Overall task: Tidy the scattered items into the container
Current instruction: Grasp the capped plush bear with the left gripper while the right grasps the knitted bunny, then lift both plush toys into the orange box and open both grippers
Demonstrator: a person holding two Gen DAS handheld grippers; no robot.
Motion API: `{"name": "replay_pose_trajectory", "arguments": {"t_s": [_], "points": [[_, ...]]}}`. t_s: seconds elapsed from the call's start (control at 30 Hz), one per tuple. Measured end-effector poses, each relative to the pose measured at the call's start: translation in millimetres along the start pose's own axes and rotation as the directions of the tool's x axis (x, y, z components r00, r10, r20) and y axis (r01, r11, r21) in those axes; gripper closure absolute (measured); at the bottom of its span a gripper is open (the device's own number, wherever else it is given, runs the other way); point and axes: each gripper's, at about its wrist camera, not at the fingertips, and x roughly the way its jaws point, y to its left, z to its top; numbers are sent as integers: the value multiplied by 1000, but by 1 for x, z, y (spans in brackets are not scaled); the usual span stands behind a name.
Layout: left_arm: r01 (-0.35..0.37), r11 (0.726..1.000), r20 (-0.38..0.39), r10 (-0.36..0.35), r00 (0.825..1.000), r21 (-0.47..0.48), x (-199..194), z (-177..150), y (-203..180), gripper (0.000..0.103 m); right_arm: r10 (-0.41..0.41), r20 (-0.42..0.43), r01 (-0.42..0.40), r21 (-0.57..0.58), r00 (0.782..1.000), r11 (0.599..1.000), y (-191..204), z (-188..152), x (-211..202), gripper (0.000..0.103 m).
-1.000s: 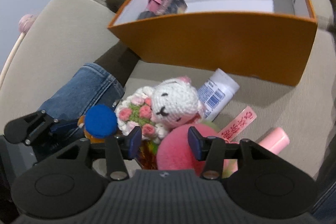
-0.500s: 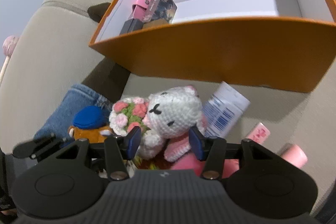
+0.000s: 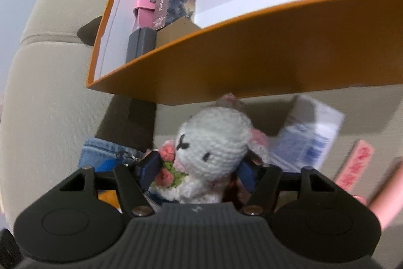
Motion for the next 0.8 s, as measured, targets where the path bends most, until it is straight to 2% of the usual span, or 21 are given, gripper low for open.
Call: {"name": "replay_pose_trajectory", "arguments": {"t_s": [0.07, 0.1, 0.2, 0.27, 0.4, 0.6, 0.7, 0.8], "points": [[5, 1000, 2, -5, 1000, -8, -2, 0, 1, 43, -6, 19, 7, -42, 1000, 999, 8, -2, -1, 49], [12, 1000, 5, -12, 1000, -15, -3, 0, 2, 43, -6, 31, 8, -65, 999, 998, 11, -3, -4, 58], [33, 998, 17, -33, 999, -50, -11, 1, 5, 44, -1, 44, 6, -120, 999, 993, 18, -3, -18, 66], [50, 996, 39, -47, 998, -74, -15, 5, 8, 44, 5, 63, 5, -157, 998, 988, 22, -4, -29, 67], [41, 996, 91, -33, 995, -82, -39, 14, 6, 44, 53, 73, -33, -253, 996, 967, 30, -5, -62, 67], [77, 996, 182, -69, 981, -40, -68, 58, -8, 44, 127, 121, -69, -400, 984, 914, 47, 9, -128, 67], [99, 995, 232, -100, 968, 16, -76, 90, -27, 44, 146, 189, -46, -454, 971, 890, 54, 25, -160, 67], [129, 990, 250, -139, 958, 55, -72, 126, -44, 44, 112, 249, 28, -500, 962, 866, 56, 47, -177, 67]]}}
